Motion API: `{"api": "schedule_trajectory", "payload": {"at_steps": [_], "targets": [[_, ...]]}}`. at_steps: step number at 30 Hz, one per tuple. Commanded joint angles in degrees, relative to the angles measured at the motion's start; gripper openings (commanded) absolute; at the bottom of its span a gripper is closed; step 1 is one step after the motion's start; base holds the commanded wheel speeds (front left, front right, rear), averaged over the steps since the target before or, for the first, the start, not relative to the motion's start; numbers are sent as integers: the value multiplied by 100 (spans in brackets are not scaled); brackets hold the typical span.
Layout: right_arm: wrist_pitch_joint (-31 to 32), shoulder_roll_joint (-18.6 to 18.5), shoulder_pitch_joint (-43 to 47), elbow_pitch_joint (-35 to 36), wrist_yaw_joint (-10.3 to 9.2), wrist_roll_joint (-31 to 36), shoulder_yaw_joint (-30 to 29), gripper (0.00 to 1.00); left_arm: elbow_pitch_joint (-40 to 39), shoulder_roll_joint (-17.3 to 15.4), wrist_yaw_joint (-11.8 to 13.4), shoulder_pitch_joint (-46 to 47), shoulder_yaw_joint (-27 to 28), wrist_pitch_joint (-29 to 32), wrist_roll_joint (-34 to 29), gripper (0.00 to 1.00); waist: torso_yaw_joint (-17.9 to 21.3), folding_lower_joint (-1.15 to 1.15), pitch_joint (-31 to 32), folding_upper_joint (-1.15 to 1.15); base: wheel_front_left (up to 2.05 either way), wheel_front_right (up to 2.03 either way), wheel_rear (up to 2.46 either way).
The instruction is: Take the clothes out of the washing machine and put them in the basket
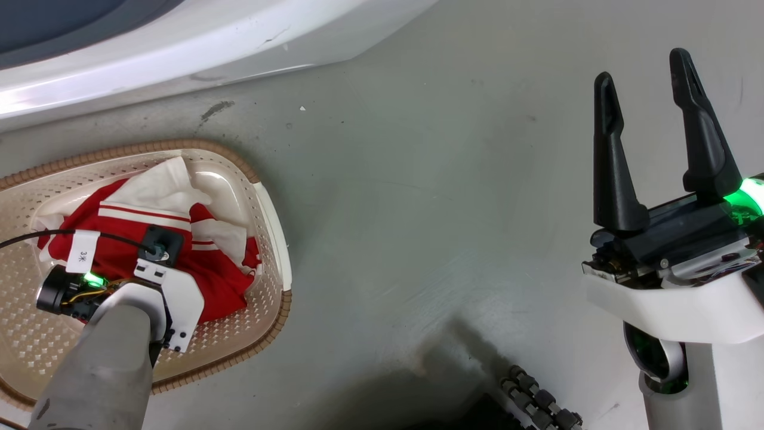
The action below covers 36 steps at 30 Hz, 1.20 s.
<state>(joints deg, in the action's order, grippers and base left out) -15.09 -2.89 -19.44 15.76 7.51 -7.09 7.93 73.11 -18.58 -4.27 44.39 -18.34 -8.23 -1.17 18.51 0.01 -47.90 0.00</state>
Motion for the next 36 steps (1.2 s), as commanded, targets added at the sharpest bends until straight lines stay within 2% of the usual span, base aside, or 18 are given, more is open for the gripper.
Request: {"api": "schedule_trajectory", "payload": {"at_steps": [1,2,3,10,19,26,36], "targets": [[-11,3,-95,-18,-4,9,-7,100,20,24,49,41,-19,-52,39,2,-8,-1,33,0,0,0,0],[-10,2,-97,-28,-4,21,-9,100,24,32,72,24,-40,-74,22,56,-14,-1,61,0,0,0,0],[-11,2,-91,-32,-4,35,-14,100,28,52,79,9,-39,-112,43,100,-23,-1,91,0,0,0,0],[-11,2,82,-178,-4,125,-27,100,52,260,114,-204,6,-234,238,100,-130,-1,515,0,0,0,0],[-11,2,555,-423,-4,354,39,100,62,643,-30,-826,-28,-587,453,100,-332,-1,1581,0,0,0,0],[-11,0,937,-549,-4,556,57,100,-85,803,-68,-1291,-56,-699,565,100,-534,-1,2318,0,0,0,0],[-10,1,1494,-712,-4,741,55,100,-1793,764,109,-2299,266,-696,844,100,-778,-1,3224,0,0,0,0]]}}
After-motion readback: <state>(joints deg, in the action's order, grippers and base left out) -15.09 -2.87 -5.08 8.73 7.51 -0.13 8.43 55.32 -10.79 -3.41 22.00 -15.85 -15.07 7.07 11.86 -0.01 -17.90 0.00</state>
